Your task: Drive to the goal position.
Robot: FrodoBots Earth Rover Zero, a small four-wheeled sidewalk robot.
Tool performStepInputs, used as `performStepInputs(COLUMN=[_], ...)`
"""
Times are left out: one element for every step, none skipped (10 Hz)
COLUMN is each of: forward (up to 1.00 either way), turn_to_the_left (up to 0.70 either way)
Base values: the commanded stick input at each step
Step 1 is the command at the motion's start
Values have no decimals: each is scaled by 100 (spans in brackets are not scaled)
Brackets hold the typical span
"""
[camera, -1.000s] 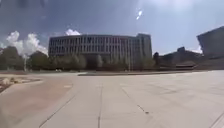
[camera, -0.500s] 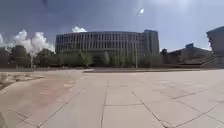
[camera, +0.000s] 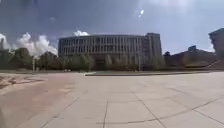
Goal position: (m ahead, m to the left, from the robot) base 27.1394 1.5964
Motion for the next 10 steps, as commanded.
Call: performStepInputs(forward=[100,100,100,100,100,100,100,100,100,100], turn_to_the_left=[27,27,27,4,0,0,0,0,0,0])
